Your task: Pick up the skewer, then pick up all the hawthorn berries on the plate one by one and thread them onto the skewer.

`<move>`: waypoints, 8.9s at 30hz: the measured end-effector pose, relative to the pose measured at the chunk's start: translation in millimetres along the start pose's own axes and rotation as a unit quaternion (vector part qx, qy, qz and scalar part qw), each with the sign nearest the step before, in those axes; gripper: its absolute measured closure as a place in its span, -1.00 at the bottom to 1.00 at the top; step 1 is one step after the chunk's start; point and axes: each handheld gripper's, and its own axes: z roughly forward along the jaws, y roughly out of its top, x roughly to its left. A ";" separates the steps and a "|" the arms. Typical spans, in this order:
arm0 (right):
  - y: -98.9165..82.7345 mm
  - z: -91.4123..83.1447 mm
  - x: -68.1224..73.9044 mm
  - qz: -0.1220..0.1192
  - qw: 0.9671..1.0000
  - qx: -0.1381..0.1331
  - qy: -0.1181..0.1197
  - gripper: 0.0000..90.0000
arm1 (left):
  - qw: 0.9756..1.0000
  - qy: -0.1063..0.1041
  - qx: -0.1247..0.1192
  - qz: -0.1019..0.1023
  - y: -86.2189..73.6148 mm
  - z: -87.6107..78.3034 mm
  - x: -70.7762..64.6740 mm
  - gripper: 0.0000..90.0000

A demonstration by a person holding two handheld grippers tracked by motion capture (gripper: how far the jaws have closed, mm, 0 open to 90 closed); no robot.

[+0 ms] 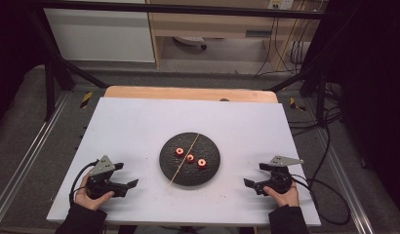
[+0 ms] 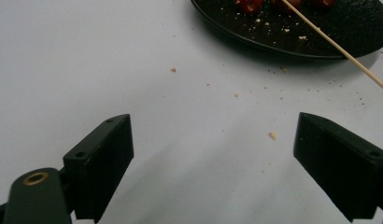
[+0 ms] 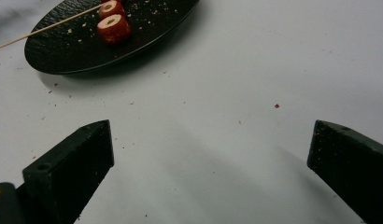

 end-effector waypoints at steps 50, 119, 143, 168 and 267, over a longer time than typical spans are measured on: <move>0.5 -1.0 0.6 -0.002 1.000 0.001 -0.005 -0.98 | 1.000 -0.010 0.026 0.013 37.0 21.9 -41.4 -0.75; 0.7 -0.9 0.9 -0.003 1.000 0.002 -0.002 -0.98 | 0.981 0.041 0.189 -0.015 114.7 109.1 -101.2 0.59; 0.6 -0.7 1.1 -0.001 1.000 0.006 0.000 -0.98 | 0.975 0.066 0.209 -0.038 114.8 115.1 -104.8 0.95; 0.5 -1.1 1.5 -0.001 1.000 0.006 -0.003 -0.98 | 0.993 0.019 0.115 -0.012 97.3 71.8 -85.5 0.96; 141.4 132.1 90.1 -0.122 0.957 0.262 0.030 -0.13 | 1.000 -0.022 0.010 -0.002 26.4 18.0 -59.6 0.96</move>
